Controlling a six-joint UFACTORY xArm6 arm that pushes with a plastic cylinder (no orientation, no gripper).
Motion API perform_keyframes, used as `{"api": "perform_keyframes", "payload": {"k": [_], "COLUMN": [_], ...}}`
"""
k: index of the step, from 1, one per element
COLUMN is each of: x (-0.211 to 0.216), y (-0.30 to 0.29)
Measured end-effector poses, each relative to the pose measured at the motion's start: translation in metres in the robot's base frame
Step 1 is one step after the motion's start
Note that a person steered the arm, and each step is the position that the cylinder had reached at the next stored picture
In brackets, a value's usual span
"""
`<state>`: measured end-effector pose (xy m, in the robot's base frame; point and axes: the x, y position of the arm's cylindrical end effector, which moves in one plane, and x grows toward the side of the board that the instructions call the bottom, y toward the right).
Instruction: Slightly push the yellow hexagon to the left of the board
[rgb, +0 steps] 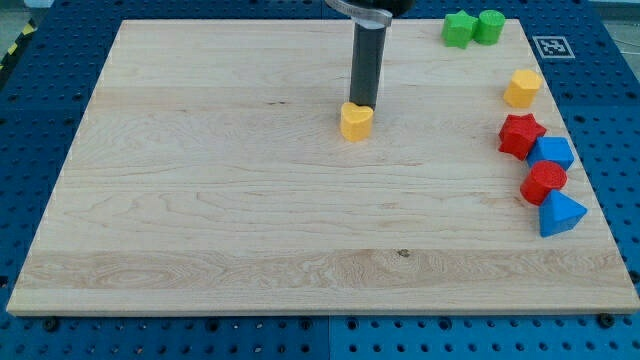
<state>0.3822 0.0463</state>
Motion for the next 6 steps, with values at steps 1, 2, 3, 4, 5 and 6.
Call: {"api": "perform_keyframes", "payload": {"k": [1, 2, 3, 4, 5, 6], "x": [0.007, -0.012, -0.051, -0.076, -0.088, -0.088], "y": [-0.011, 0.009, 0.044, 0.084, 0.131, 0.184]}}
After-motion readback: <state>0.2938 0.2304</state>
